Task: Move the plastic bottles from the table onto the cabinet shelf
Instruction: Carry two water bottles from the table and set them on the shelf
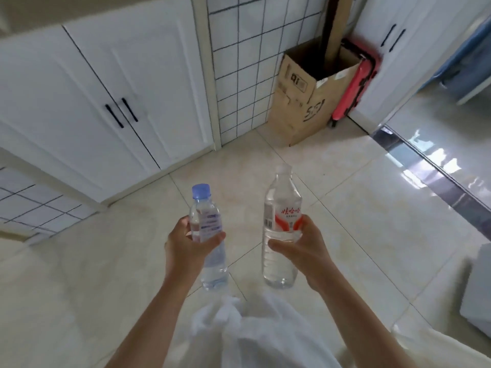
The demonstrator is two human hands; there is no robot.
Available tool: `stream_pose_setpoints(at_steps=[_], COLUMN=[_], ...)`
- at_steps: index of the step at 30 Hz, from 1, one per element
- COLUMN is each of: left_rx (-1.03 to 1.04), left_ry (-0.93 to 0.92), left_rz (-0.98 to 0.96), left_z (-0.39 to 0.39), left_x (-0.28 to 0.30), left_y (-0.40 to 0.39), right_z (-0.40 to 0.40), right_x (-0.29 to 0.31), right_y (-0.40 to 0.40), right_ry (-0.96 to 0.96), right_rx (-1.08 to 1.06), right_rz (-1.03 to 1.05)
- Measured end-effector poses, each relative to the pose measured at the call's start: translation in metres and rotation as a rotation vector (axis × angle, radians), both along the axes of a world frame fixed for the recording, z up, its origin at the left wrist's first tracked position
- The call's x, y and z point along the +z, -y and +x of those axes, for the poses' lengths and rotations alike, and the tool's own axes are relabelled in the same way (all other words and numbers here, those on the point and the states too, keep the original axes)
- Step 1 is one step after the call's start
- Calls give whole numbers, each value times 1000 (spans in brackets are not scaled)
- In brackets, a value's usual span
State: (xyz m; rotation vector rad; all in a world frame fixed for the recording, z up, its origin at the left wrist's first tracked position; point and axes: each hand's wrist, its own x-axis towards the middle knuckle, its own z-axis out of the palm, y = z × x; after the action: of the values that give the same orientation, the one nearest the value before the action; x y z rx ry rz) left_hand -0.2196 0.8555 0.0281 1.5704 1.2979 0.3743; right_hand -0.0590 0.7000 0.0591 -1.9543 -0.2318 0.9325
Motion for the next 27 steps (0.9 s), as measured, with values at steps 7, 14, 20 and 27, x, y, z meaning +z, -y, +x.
stream_pose_setpoints(at_steps=[7, 14, 20, 27], left_rx=[307, 533, 659, 760], left_ry=[69, 142, 140, 142], left_rz=[4, 60, 123, 128], left_z=[-17, 1, 15, 1], left_x=[-6, 1, 15, 18], left_y=[-62, -155, -229, -307], right_z=[10, 41, 63, 53], right_x=[-6, -4, 9, 9], right_y=[-109, -238, -338, -442], right_ry=[49, 106, 156, 155], right_rx=[260, 462, 621, 721], right_rz=[-30, 8, 57, 69])
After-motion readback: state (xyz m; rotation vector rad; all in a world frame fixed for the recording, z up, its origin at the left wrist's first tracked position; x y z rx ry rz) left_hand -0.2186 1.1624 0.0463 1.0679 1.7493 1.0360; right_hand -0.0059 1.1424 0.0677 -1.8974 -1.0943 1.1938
